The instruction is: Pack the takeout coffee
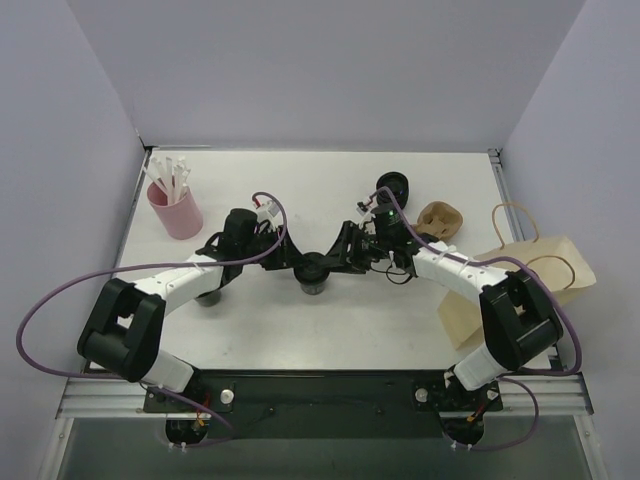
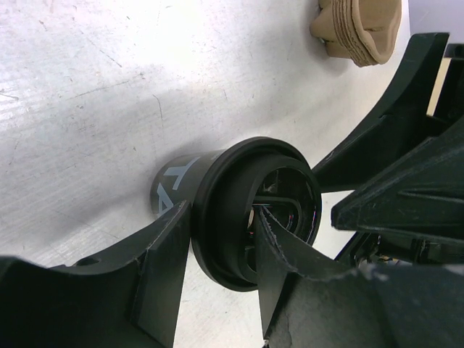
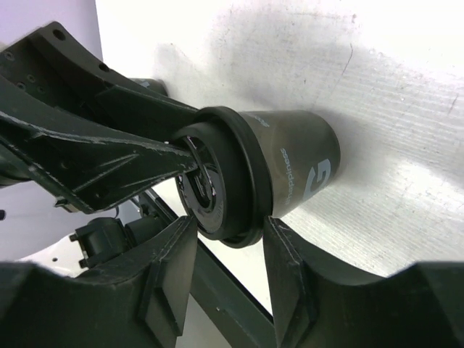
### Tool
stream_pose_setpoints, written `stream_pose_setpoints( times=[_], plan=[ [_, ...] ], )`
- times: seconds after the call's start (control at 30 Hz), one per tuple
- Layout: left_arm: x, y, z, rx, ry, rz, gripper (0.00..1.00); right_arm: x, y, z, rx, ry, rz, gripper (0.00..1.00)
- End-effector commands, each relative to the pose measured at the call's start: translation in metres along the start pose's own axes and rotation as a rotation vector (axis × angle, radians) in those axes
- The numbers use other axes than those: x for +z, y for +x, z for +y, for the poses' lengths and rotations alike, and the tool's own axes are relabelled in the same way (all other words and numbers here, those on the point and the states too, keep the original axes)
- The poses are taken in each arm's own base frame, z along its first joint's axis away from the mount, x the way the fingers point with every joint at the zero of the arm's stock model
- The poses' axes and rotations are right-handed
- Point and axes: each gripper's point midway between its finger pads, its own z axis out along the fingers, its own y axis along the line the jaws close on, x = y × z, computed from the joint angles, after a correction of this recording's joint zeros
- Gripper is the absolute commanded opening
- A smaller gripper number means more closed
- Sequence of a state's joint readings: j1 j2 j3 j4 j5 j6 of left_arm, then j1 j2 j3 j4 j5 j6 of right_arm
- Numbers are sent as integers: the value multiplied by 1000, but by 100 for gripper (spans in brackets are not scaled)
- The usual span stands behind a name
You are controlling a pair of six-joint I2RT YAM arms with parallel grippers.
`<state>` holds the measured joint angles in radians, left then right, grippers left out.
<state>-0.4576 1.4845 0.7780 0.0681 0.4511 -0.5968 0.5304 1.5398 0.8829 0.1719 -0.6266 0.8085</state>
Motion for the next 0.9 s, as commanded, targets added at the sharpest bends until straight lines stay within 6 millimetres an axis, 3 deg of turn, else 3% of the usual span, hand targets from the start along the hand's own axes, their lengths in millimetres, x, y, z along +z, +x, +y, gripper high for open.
stream_pose_setpoints(
  times=[0.0,0.53,0.87],
  plan=[
    [4,45,43,11,-146,152,48,-16,-24,27,-82,-88,-23,40],
    [6,50,49,15,-157,158,48,-5,-28,9,-65,-94,33,34],
    [6,55,57,6,-177,159,48,8,-15,-12,-30,-82,51,27]
  ],
)
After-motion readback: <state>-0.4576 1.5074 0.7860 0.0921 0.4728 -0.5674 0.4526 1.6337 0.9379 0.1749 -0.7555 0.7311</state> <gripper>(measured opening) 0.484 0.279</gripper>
